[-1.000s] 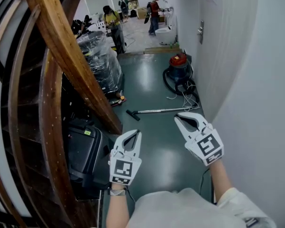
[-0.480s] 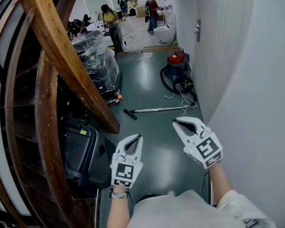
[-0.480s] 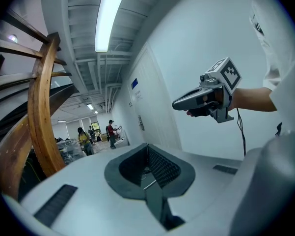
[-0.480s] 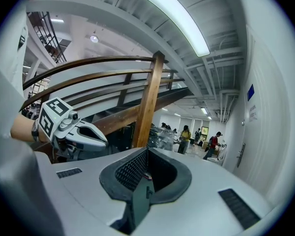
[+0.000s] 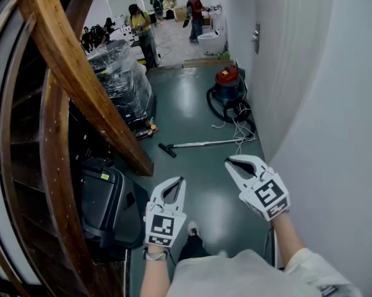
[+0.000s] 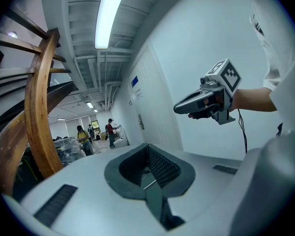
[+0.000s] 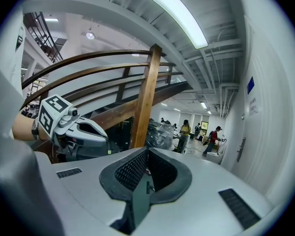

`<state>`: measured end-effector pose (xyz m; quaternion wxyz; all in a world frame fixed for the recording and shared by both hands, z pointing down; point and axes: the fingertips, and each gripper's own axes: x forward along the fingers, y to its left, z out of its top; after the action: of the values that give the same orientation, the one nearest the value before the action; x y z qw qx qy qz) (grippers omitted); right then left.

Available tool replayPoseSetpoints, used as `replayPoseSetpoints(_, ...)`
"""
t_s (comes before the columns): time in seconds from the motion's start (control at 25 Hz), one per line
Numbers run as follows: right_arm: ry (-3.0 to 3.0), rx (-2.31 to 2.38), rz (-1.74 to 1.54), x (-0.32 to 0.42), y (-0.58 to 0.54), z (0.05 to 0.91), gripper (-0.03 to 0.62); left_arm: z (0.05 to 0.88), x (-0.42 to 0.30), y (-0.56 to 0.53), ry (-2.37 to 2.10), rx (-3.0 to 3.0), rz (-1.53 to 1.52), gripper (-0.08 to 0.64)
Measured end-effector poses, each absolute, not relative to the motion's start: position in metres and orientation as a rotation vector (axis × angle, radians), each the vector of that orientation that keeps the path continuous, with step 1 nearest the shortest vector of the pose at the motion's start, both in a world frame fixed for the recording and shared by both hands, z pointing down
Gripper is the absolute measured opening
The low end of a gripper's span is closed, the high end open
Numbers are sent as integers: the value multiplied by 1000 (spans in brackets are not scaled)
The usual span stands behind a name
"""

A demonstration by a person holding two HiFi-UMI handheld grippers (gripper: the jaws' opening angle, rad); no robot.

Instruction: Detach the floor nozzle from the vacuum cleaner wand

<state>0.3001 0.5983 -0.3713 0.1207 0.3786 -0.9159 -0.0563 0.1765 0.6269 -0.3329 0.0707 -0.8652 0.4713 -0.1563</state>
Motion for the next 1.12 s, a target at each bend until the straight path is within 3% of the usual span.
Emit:
replayPoseSetpoints(0.68,-2639,1159,-227,224,394,-380,32,-330,75,409,1459,-2593,-438,3)
replayPoseSetpoints(1.12,-2643,1125,-209,184,324,-374,32,-314,43,349,1479,-2624,-474,3)
